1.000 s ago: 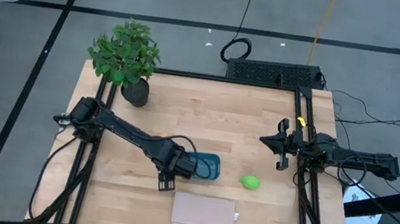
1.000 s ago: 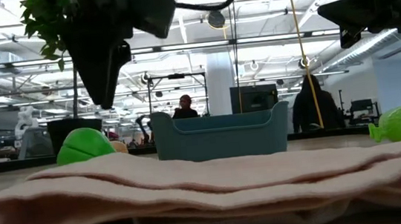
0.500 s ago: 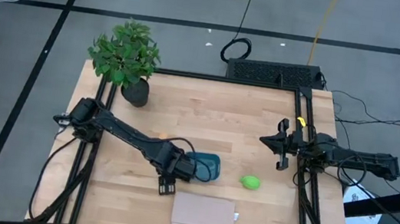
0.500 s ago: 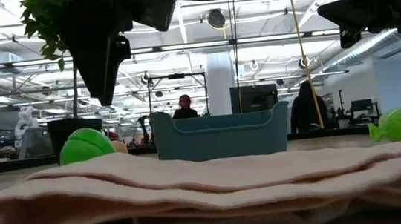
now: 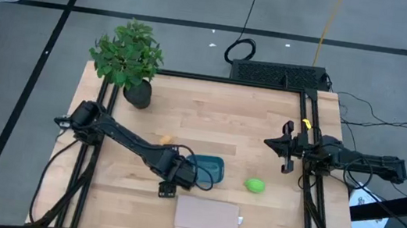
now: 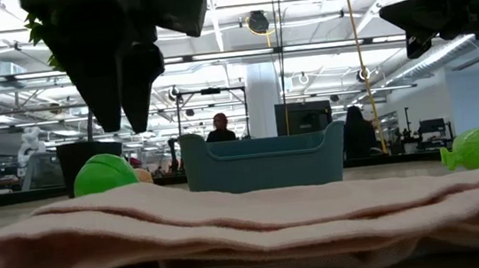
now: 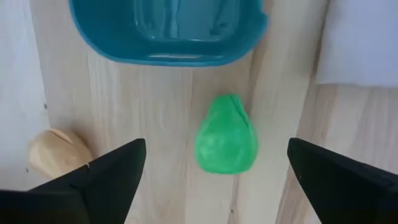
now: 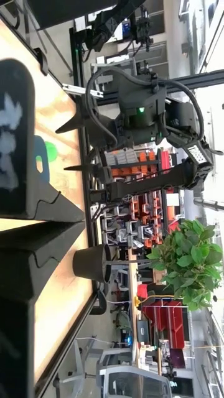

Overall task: Pick and placing Produce into tupperware
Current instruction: Put the green pear into the blue bin

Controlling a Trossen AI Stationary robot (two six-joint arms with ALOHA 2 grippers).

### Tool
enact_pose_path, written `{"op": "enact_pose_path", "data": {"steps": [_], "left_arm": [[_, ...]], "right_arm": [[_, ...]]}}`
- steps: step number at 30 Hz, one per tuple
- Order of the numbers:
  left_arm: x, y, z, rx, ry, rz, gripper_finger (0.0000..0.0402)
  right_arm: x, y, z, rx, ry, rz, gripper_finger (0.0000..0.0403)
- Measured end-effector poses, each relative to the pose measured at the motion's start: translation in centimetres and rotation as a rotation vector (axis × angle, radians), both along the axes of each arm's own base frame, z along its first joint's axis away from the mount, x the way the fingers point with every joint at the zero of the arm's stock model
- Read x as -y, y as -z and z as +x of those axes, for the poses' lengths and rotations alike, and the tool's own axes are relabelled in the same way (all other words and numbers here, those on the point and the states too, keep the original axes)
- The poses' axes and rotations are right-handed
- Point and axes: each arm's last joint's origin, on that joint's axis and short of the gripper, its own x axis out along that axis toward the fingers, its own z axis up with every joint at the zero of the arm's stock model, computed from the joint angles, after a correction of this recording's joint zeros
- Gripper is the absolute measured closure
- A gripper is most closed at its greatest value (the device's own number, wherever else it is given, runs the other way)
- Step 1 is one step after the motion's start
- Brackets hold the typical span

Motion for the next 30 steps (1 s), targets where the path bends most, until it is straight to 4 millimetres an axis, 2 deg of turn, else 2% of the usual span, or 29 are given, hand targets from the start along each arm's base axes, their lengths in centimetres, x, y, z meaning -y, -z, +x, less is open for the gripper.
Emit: {"op": "enact_pose_path", "data": {"steps": [7, 20, 23, 30], "left_arm": [[0.0, 0.0, 0.1, 0.01, 0.028, 0.0, 0.0025], [3.3, 0.0, -0.7, 0.046, 0.253, -0.01, 0.0039], [3.3, -0.1, -0.5, 0.069, 0.226, -0.016, 0.0039], [2.7, 0.3, -0.2, 0.079, 0.026, -0.004, 0.0039]], "right_arm": [[0.0, 0.0, 0.0, 0.0, 0.0, 0.0, 0.0403], [0.0, 0.1, 0.0, -0.008, 0.0, 0.0, 0.0403], [0.0, 0.1, 0.0, -0.008, 0.0, 0.0, 0.0403], [0.0, 0.1, 0.0, -0.008, -0.001, 0.004, 0.0403]]}}
